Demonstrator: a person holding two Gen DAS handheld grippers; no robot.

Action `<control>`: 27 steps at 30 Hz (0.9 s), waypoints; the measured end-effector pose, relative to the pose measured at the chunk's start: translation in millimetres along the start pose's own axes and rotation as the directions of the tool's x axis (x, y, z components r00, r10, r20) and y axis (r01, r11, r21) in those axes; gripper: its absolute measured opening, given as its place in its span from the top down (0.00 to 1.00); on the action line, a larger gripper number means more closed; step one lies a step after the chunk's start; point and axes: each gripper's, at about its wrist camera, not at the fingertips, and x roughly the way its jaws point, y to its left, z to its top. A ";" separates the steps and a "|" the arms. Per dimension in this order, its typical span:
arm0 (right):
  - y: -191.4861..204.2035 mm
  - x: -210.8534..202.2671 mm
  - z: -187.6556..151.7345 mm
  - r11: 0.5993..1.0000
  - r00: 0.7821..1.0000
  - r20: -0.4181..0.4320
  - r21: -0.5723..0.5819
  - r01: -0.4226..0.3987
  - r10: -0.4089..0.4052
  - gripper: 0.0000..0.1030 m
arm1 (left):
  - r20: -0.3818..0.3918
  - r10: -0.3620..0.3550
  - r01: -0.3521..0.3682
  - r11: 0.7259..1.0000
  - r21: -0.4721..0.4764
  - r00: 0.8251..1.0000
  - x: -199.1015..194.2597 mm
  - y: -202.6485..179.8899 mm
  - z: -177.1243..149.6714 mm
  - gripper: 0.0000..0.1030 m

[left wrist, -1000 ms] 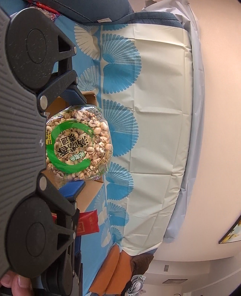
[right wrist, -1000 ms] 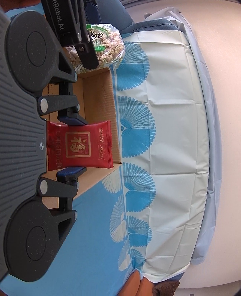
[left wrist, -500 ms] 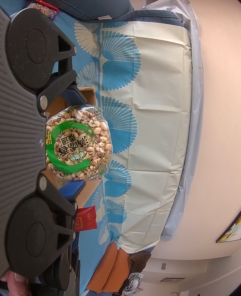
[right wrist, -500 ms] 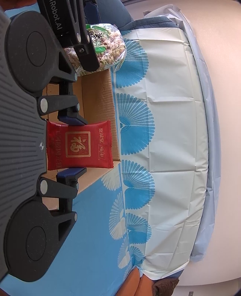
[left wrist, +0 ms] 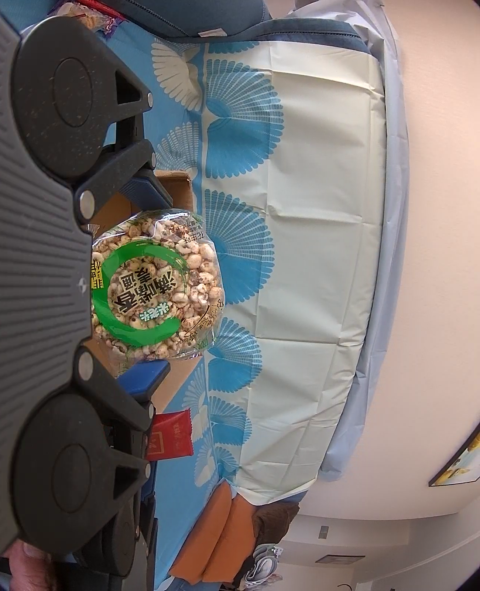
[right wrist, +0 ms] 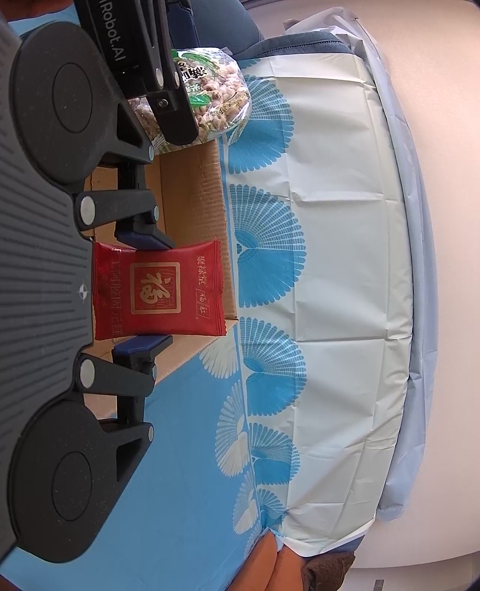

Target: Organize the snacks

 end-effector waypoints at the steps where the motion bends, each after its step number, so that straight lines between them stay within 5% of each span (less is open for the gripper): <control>1: 0.4 -0.4 0.2 1.000 1.000 0.001 0.001 0.001 -0.001 0.52 | 0.000 0.001 -0.001 1.000 0.001 1.000 0.0 0.0 0.0 0.13; 6: 0.2 -1.6 1.0 1.000 1.000 0.006 0.009 0.016 -0.016 0.52 | -0.016 0.000 0.000 1.000 -0.007 1.000 4.0 1.2 0.9 0.11; 11: -4.1 -1.6 1.9 0.998 0.999 0.012 0.035 0.049 -0.050 0.33 | -0.004 0.020 -0.020 1.000 -0.014 1.000 3.7 1.5 1.5 0.04; 20: 5.2 1.0 2.3 0.998 0.999 0.010 0.033 0.045 -0.046 0.32 | 0.038 0.052 -0.052 0.999 -0.001 0.998 -6.3 7.8 3.4 0.06; 23: 12.8 0.5 1.7 0.999 0.999 0.011 0.033 0.040 -0.040 0.32 | 0.038 0.063 -0.063 0.998 0.003 0.997 -10.7 14.2 3.2 0.35; 25: 19.0 0.1 1.5 0.999 0.999 0.012 0.037 0.035 -0.035 0.32 | -0.006 0.050 -0.050 0.999 -0.016 0.999 -10.5 22.3 2.6 0.77; 27: 26.6 -0.4 0.9 0.999 1.000 0.012 0.042 0.027 -0.028 0.32 | -0.042 0.052 -0.054 0.997 -0.049 0.998 -12.3 32.0 1.3 0.88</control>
